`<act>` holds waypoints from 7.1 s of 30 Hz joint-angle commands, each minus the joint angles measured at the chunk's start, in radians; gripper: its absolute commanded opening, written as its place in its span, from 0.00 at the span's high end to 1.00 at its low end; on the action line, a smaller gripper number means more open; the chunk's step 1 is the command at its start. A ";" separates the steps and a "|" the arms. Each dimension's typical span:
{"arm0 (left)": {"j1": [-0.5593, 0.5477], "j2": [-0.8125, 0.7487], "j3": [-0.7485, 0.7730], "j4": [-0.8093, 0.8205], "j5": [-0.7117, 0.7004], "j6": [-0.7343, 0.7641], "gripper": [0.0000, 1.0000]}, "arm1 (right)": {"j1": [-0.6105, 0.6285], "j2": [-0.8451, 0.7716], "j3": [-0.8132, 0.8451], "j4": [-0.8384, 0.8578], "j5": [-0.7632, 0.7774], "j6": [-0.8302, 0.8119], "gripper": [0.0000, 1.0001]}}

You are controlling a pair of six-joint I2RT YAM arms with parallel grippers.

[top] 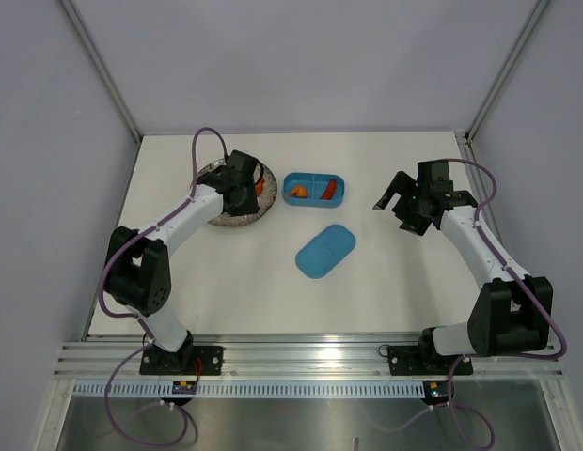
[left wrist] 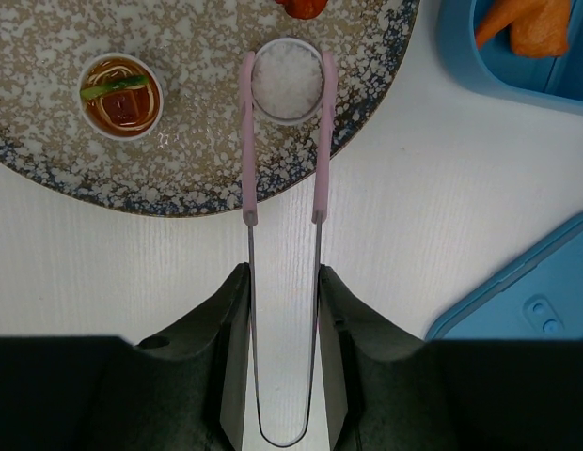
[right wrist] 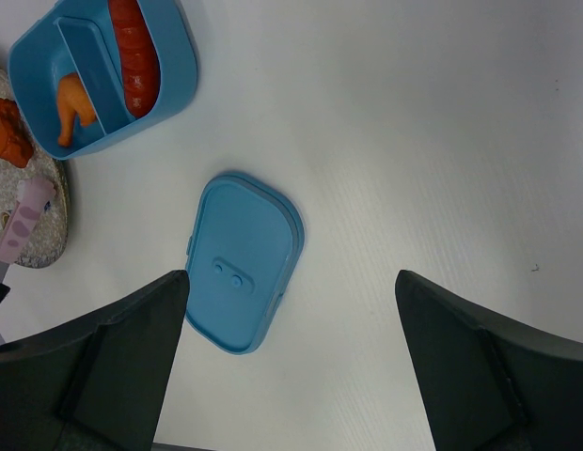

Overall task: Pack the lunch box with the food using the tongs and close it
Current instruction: Pick up the fake food from the plate, then place the fake food in the packing box, then move the packing box to the center of the board.

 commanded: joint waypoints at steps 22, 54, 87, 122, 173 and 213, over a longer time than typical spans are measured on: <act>-0.043 -0.064 0.242 -0.096 -0.010 0.115 1.00 | 0.002 -0.005 0.006 0.014 -0.008 -0.005 0.01; -0.145 0.452 0.757 -0.105 0.068 0.161 1.00 | 0.002 -0.014 0.015 -0.026 0.039 -0.025 0.01; -0.145 0.470 0.753 -0.129 0.082 0.163 0.71 | 0.002 -0.024 -0.002 -0.016 0.038 -0.011 0.01; -0.143 0.400 0.757 -0.142 0.059 0.177 0.65 | 0.002 -0.017 0.017 -0.016 0.021 -0.008 0.01; -0.143 0.412 0.750 0.030 0.056 0.180 1.00 | 0.002 -0.004 0.010 -0.003 0.015 -0.004 0.01; -0.113 0.444 0.731 0.098 0.025 0.198 1.00 | 0.002 0.035 0.017 0.003 0.011 -0.011 0.01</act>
